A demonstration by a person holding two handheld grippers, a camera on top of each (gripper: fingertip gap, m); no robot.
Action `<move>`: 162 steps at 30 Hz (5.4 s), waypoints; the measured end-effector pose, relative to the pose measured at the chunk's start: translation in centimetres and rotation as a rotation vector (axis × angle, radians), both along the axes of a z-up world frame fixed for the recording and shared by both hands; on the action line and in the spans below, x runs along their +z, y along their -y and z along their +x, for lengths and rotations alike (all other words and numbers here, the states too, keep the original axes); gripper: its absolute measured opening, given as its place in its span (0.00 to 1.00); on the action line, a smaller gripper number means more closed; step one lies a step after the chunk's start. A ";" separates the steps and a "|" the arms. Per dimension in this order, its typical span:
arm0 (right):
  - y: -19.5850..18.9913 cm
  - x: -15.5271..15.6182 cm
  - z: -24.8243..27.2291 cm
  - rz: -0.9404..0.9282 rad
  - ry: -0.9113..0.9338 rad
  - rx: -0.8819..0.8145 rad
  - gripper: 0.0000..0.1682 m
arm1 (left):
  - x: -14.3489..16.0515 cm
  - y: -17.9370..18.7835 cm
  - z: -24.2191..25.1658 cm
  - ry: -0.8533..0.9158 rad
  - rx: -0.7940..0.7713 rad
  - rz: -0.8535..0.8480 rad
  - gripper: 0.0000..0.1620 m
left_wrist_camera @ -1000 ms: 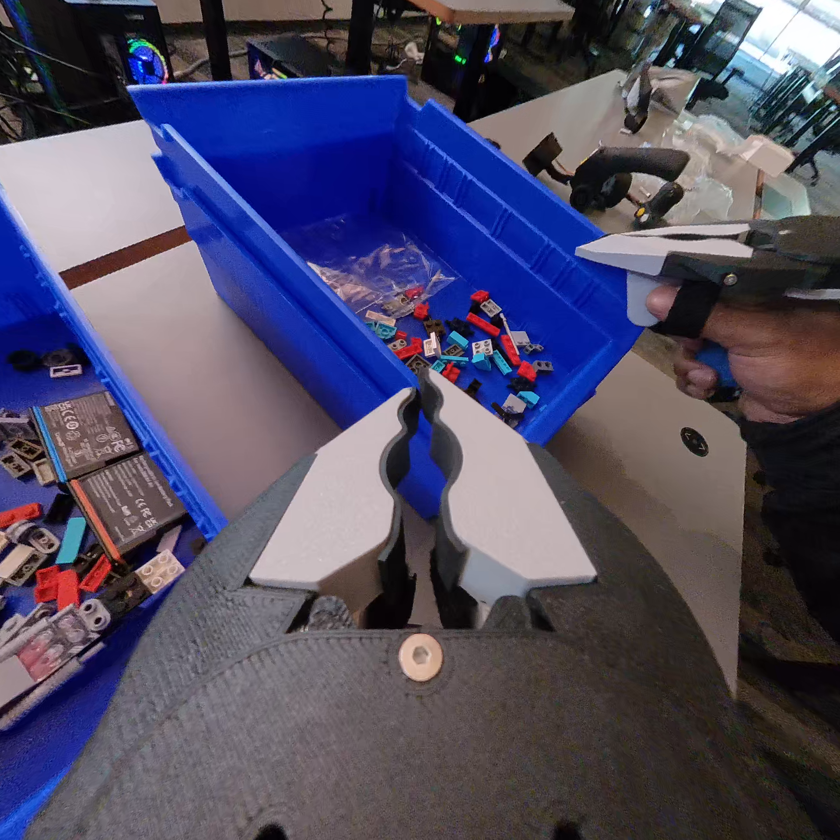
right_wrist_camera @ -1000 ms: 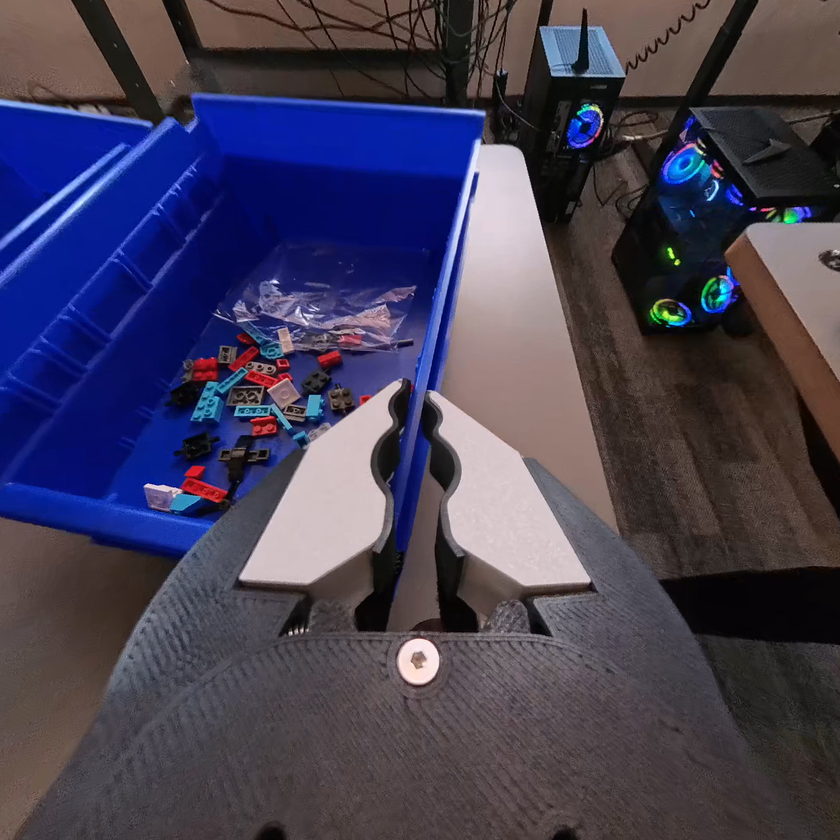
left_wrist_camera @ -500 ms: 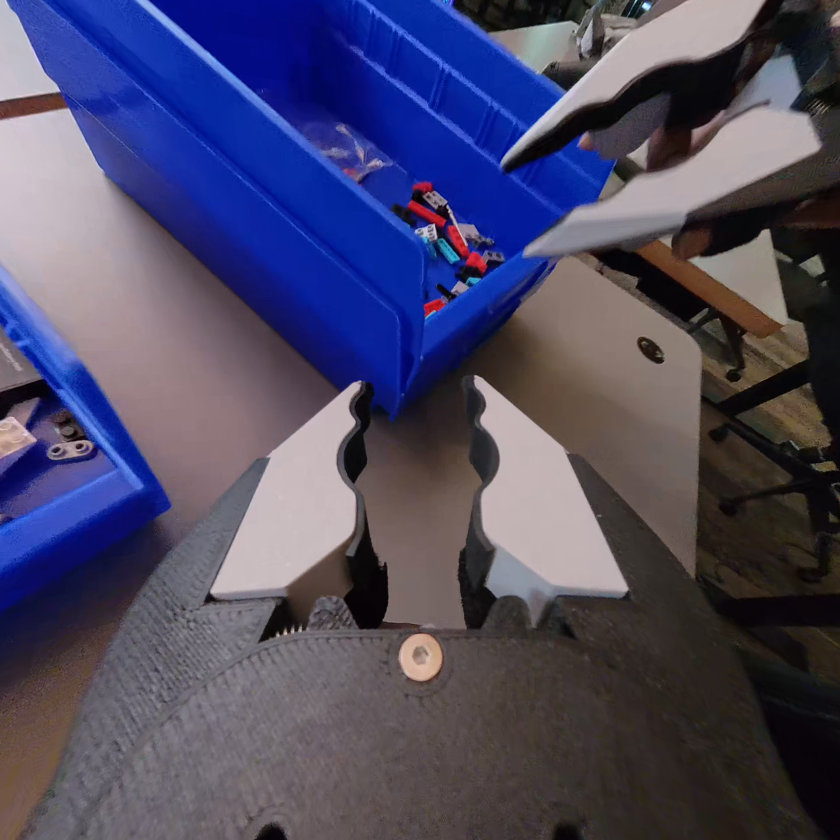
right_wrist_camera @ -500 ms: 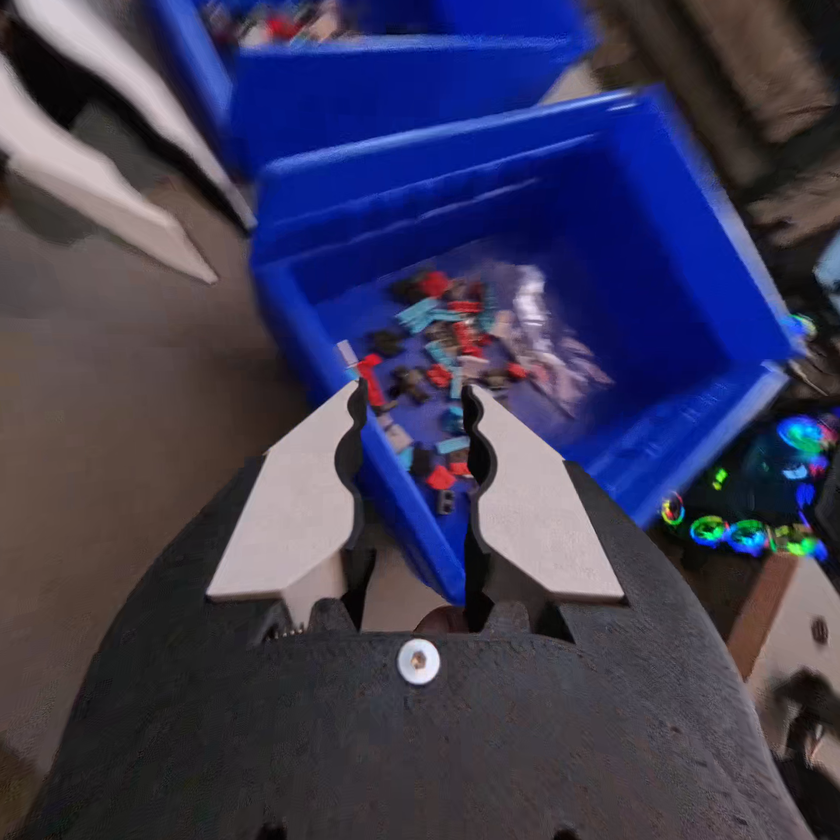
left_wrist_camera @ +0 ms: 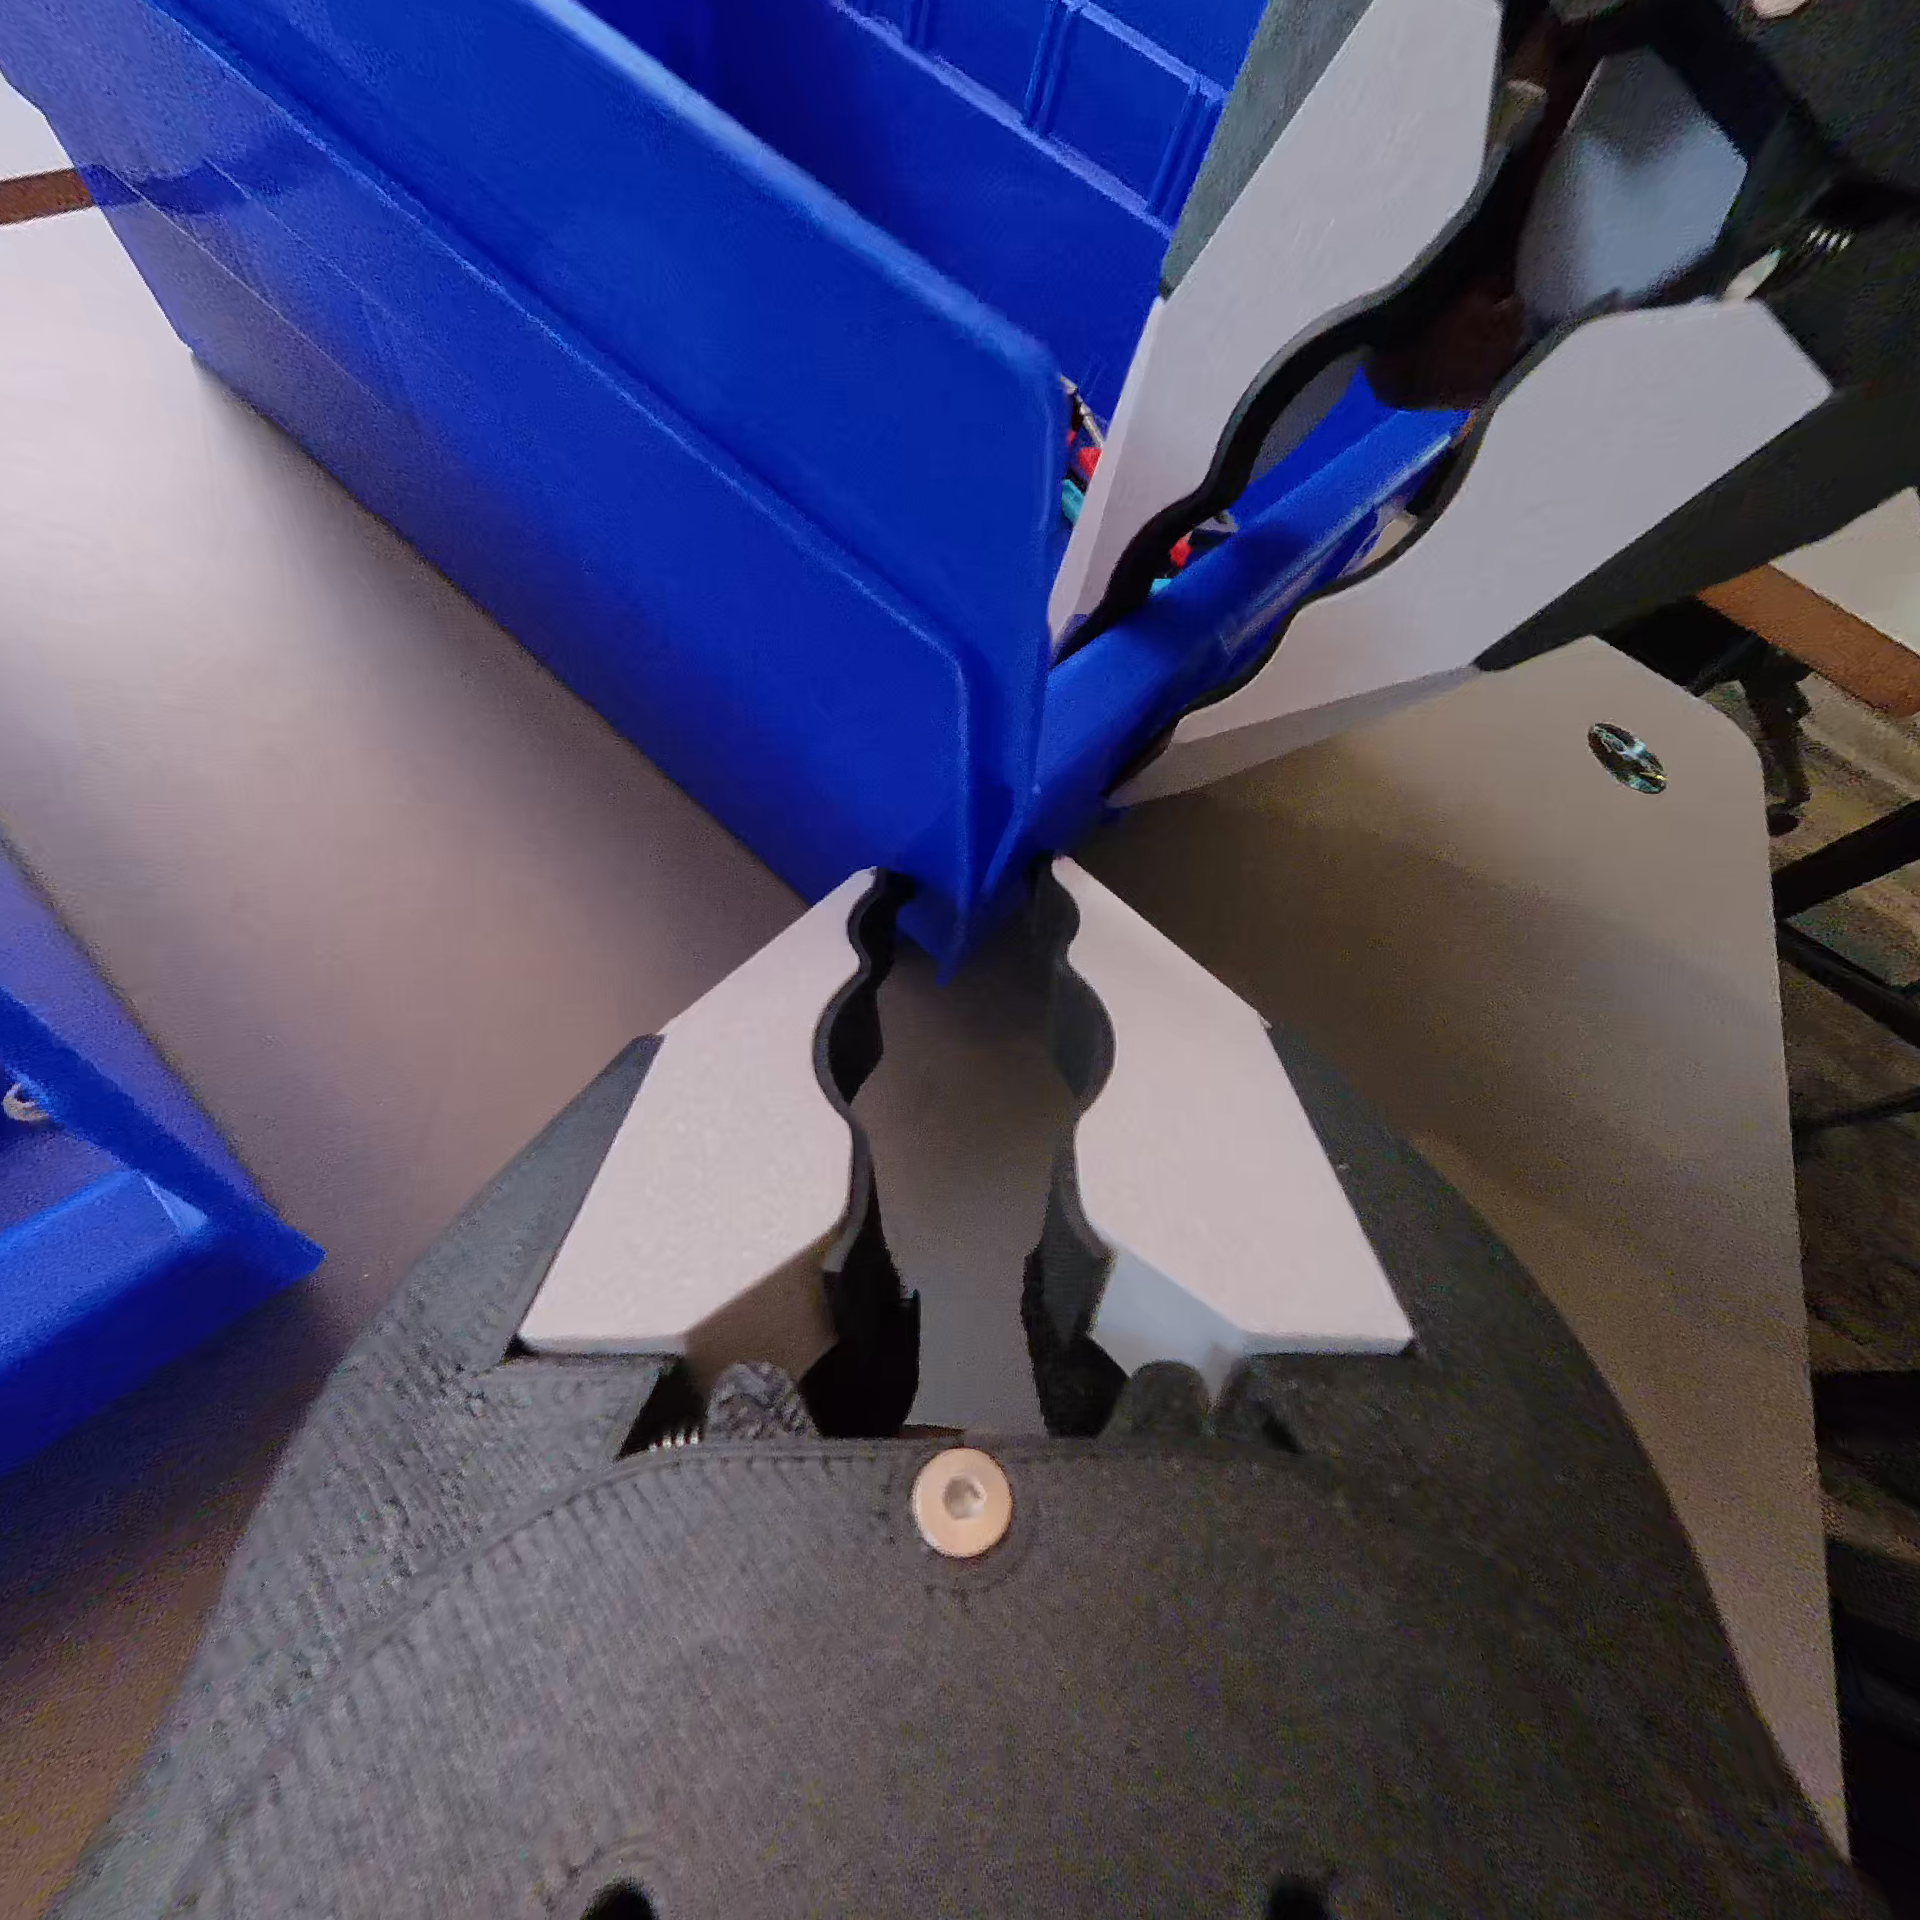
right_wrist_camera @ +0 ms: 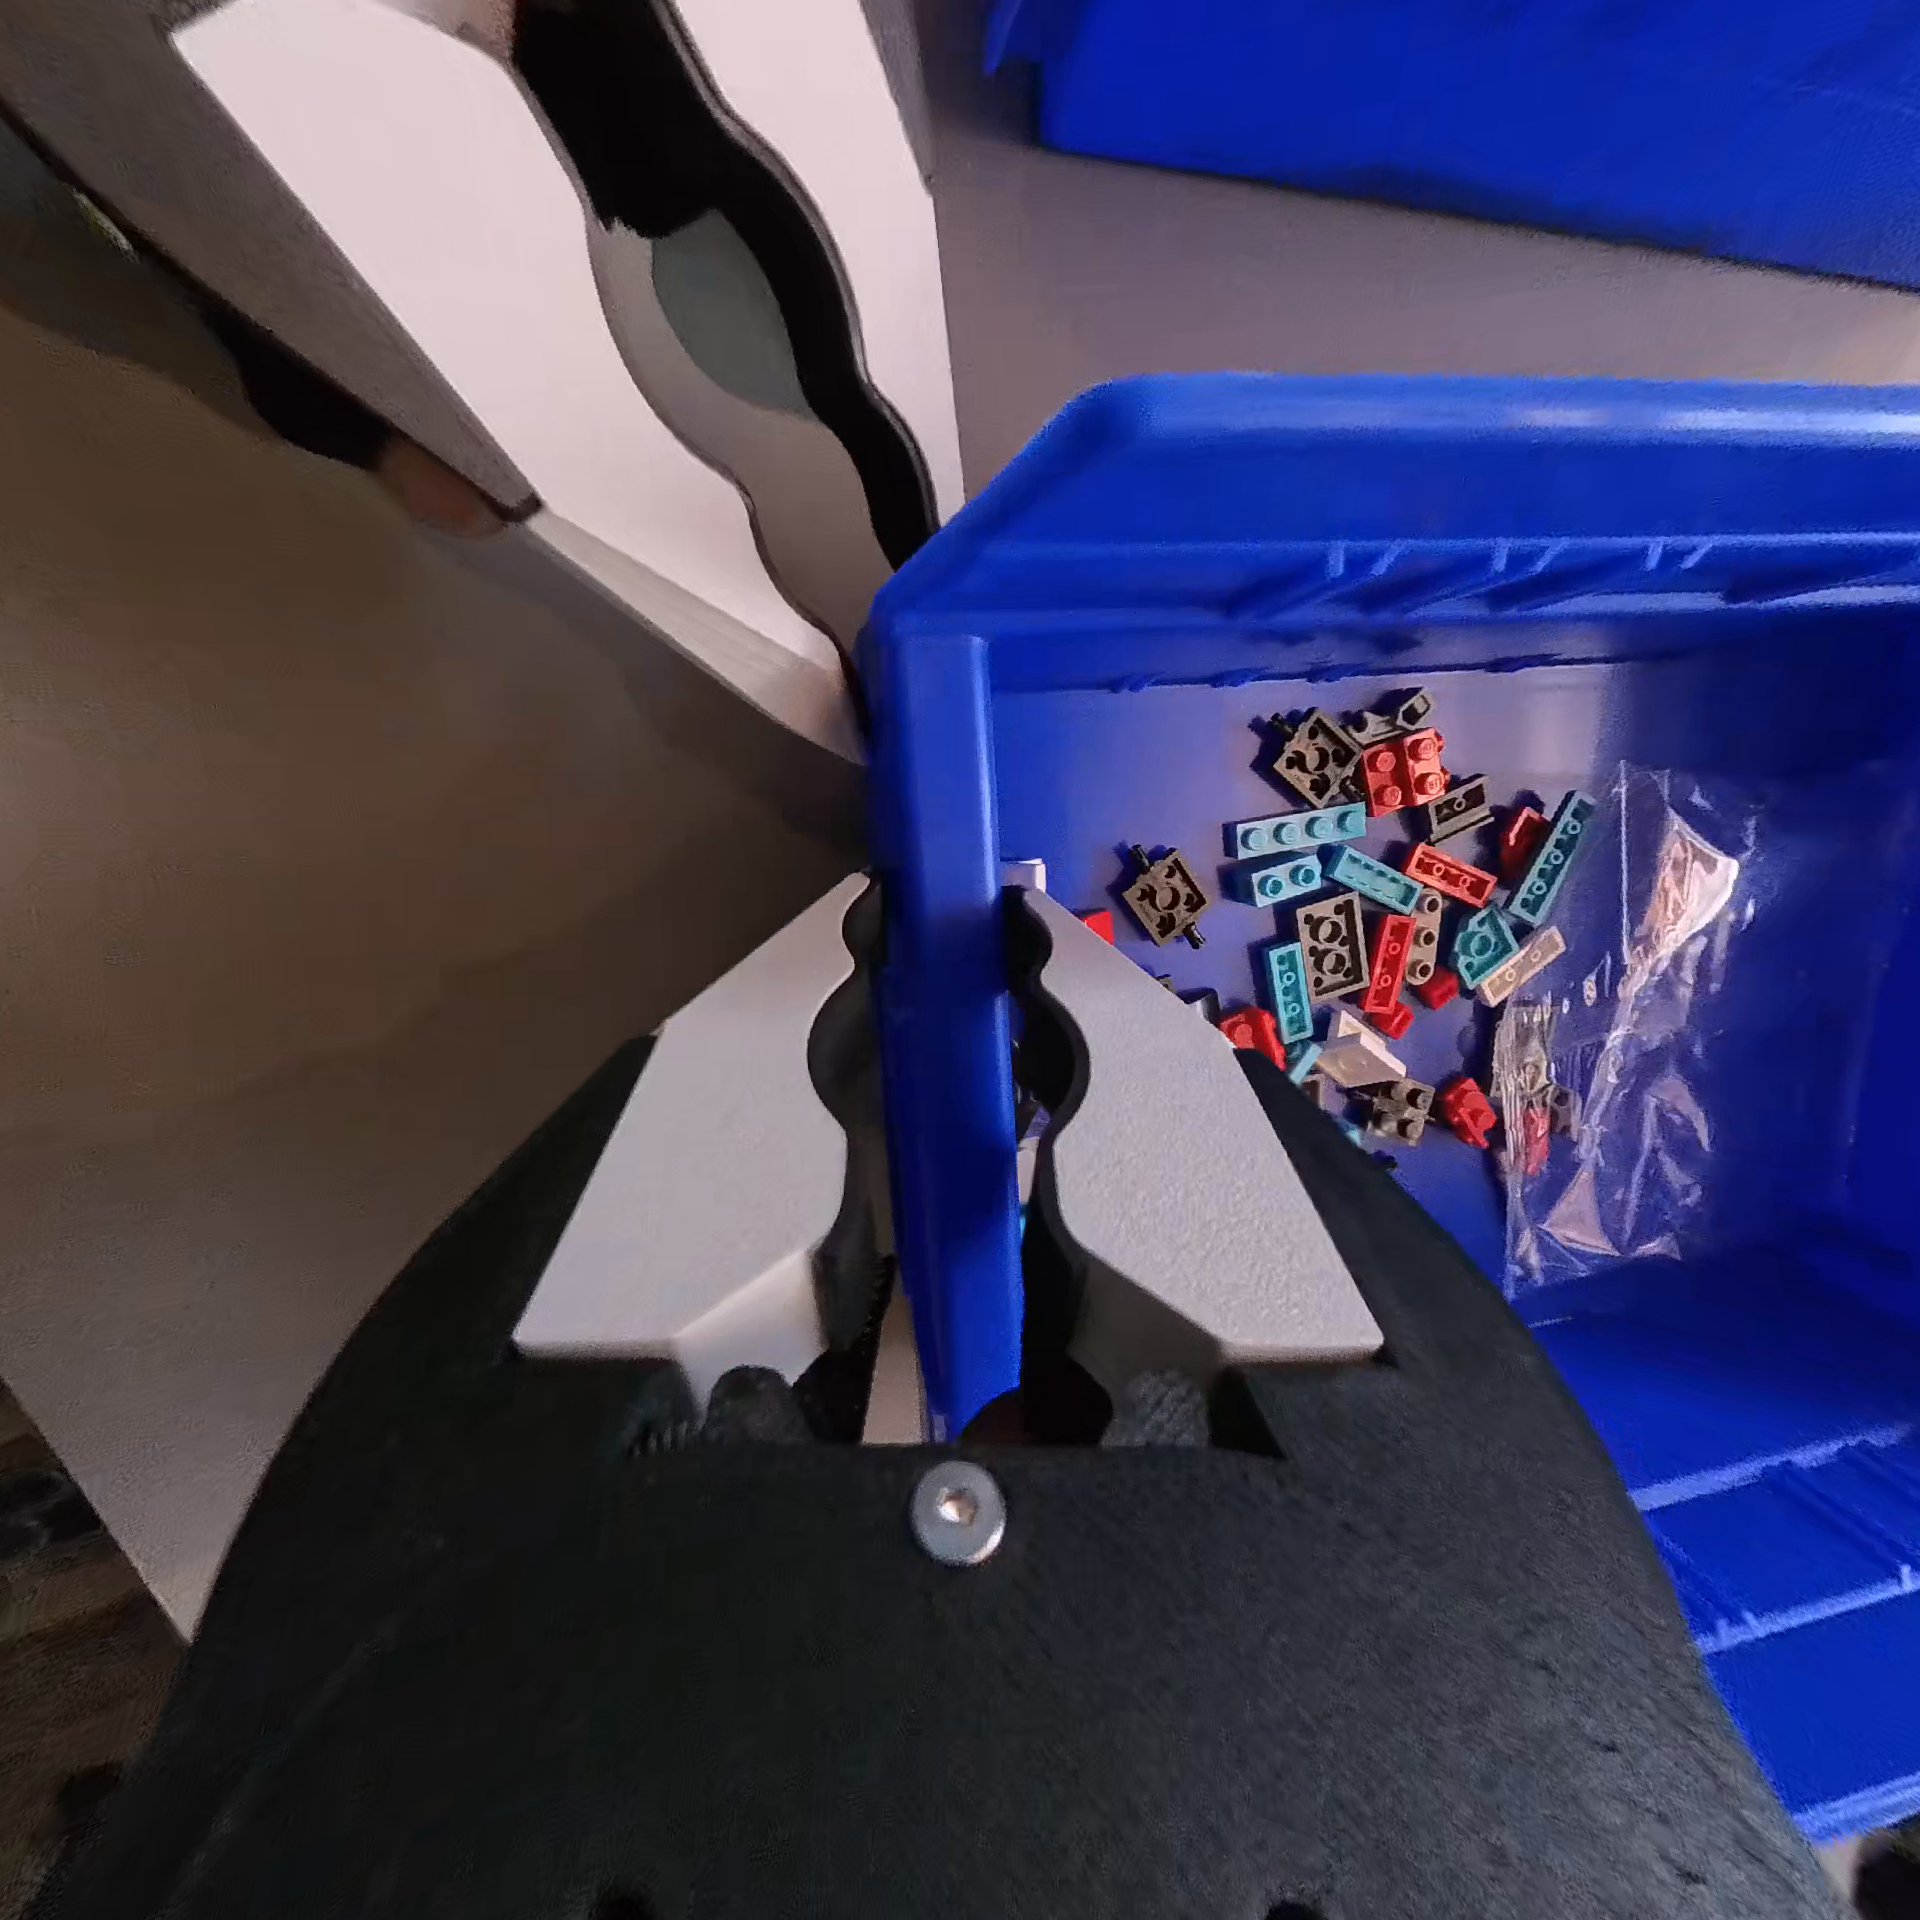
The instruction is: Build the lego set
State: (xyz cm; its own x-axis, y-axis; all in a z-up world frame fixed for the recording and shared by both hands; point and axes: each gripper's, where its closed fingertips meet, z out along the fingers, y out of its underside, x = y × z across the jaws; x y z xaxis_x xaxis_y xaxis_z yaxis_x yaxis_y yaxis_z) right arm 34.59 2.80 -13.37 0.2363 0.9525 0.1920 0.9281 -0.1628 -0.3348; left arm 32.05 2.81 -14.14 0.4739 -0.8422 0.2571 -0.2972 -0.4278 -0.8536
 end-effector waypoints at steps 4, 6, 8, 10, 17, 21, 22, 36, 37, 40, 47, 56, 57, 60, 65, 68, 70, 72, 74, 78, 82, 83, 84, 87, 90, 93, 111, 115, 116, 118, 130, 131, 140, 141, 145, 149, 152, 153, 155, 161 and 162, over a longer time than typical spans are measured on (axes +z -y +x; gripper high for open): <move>-0.1 0.5 -0.2 -0.018 -0.068 -0.034 0.12 | 0.1 -0.1 -0.2 0.039 -0.011 -0.002 0.16; -0.1 0.5 -0.3 -0.023 -0.084 -0.042 0.12 | 0.1 -0.1 -0.3 0.043 -0.017 -0.002 0.16; -0.1 0.6 -0.5 -0.026 -0.093 -0.050 0.12 | 0.2 -0.2 -0.4 0.040 -0.025 0.006 0.15; -0.2 0.7 -0.5 -0.024 -0.092 -0.049 0.12 | 0.2 -0.2 -0.5 0.040 -0.031 0.010 0.14; -0.3 1.0 -0.9 -0.016 -0.035 -0.030 0.12 | 0.0 -0.3 -0.9 0.025 -0.025 0.015 0.12; -0.3 1.4 -0.8 -0.027 -0.013 -0.028 0.12 | -0.1 -0.3 -1.0 0.026 -0.015 0.018 0.11; -0.3 1.5 -0.7 -0.031 -0.015 -0.030 0.12 | -0.1 -0.4 -1.0 0.028 -0.015 0.015 0.11; -0.4 2.3 -1.4 -0.020 0.058 -0.014 0.13 | -0.1 -0.7 -1.1 0.036 0.004 -0.010 0.11; -0.4 2.6 -1.5 -0.026 0.058 -0.017 0.13 | -0.1 -0.8 -1.1 0.039 0.006 -0.014 0.11; -0.2 3.1 -1.3 -0.038 0.062 -0.027 0.13 | -0.1 -0.8 -1.1 0.048 0.007 -0.025 0.11; 0.1 5.4 -1.3 0.032 0.021 -0.053 0.15 | -0.2 -0.8 -1.1 0.056 0.008 -0.040 0.11; 2.5 4.0 -1.3 0.129 0.103 -0.081 0.16 | -0.2 -0.8 -1.2 0.069 0.007 -0.063 0.11; 2.6 3.7 -1.4 0.149 0.093 -0.089 0.16 | -0.2 -0.8 -1.2 0.070 0.006 -0.065 0.11; 2.6 3.5 -1.4 0.223 0.068 -0.119 0.17 | -0.2 -0.8 -1.2 0.074 0.004 -0.073 0.11; 3.8 4.0 0.6 0.304 0.122 -0.145 0.44 | -0.2 -0.8 -1.2 0.077 0.001 -0.078 0.11; 4.0 3.1 2.8 0.308 0.199 -0.158 0.46 | -0.2 -0.8 -1.2 0.078 0.001 -0.078 0.10; 3.8 2.2 3.5 0.311 0.242 -0.155 0.36 | -0.2 -0.7 -1.2 0.077 0.002 -0.077 0.10; 3.4 1.4 4.1 0.340 0.288 -0.147 0.26 | -0.2 -0.7 -1.3 0.075 0.003 -0.075 0.10; 2.8 1.5 4.3 0.385 0.305 -0.145 0.17 | -0.3 -0.7 -1.3 0.075 0.005 -0.076 0.10; 2.7 1.8 4.0 0.400 0.303 -0.126 0.17 | -0.3 -0.7 -1.3 0.073 0.006 -0.074 0.09; 2.7 2.9 3.4 0.412 0.245 -0.116 0.17 | -0.2 -0.7 -1.3 0.075 0.008 -0.075 0.10; 2.8 3.2 3.3 0.416 0.241 -0.114 0.17 | -0.2 -0.7 -1.4 0.076 0.009 -0.077 0.10; 2.8 3.5 3.3 0.421 0.237 -0.114 0.18 | -0.2 -0.8 -1.4 0.078 0.010 -0.079 0.10; 2.9 4.0 3.5 0.438 0.239 -0.110 0.19 | -0.2 -0.8 -1.4 0.080 0.010 -0.083 0.10; 3.1 4.5 3.9 0.460 0.255 -0.096 0.19 | -0.3 -0.8 -1.4 0.080 0.011 -0.084 0.10; 3.3 5.9 4.4 0.534 0.261 -0.089 0.19 | -0.3 -0.8 -1.4 0.082 0.011 -0.087 0.10; 10.0 12.7 17.0 0.604 0.438 -0.349 0.18 | 0.3 -1.1 -1.9 0.102 0.036 -0.072 0.07; 12.4 11.6 19.6 0.574 0.473 -0.414 0.17 | 1.9 -1.5 -2.8 0.148 0.064 -0.048 0.10; 12.8 11.1 20.1 0.562 0.481 -0.422 0.18 | 2.4 -1.6 -2.9 0.151 0.068 -0.036 0.11; 13.4 9.9 20.8 0.535 0.494 -0.429 0.18 | 3.1 -1.9 -3.0 0.140 0.076 -0.008 0.14; 12.4 2.7 20.3 0.454 0.466 -0.351 0.18 | 2.8 -3.9 -1.3 -0.004 0.119 0.058 0.17; 12.2 2.4 20.1 0.450 0.465 -0.343 0.18 | 2.8 -4.0 -1.4 -0.012 0.125 0.065 0.16; 9.7 1.2 18.3 0.470 0.409 -0.293 0.18 | 3.2 -4.4 -3.3 -0.046 0.193 0.112 0.21; 9.4 1.1 18.1 0.475 0.403 -0.288 0.18 | 3.2 -4.4 -3.6 -0.045 0.202 0.112 0.23; 8.2 0.8 17.7 0.489 0.385 -0.274 0.18 | 3.5 -4.1 -4.7 -0.033 0.225 0.109 0.26; 7.2 0.1 17.3 0.493 0.357 -0.260 0.19 | 3.9 -3.0 -5.5 -0.013 0.214 0.107 0.25; 6.7 -1.3 17.3 0.475 0.379 -0.220 0.19 | 4.0 -2.1 -6.0 -0.004 0.199 0.111 0.25; 6.5 -1.9 17.2 0.470 0.379 -0.209 0.19 | 3.9 -1.8 -6.2 -0.002 0.194 0.109 0.25; 5.9 -2.5 17.2 0.480 0.387 -0.193 0.18 | 3.6 -1.5 -6.6 -0.005 0.191 0.102 0.25; 4.3 -2.9 16.5 0.508 0.389 -0.140 0.19 | 2.8 -1.4 -7.3 -0.014 0.199 0.086 0.25; 4.0 -2.9 16.3 0.511 0.389 -0.129 0.19 | 2.8 -1.5 -7.3 -0.014 0.199 0.083 0.25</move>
State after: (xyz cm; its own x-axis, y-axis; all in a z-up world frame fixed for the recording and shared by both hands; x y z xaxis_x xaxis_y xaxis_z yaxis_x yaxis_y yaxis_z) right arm 50.86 -1.25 -16.29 0.1647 0.6873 0.7074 0.9807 -0.1905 -0.0433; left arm 24.71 4.27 -11.38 0.6358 -0.7499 0.1829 -0.2263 -0.4077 -0.8846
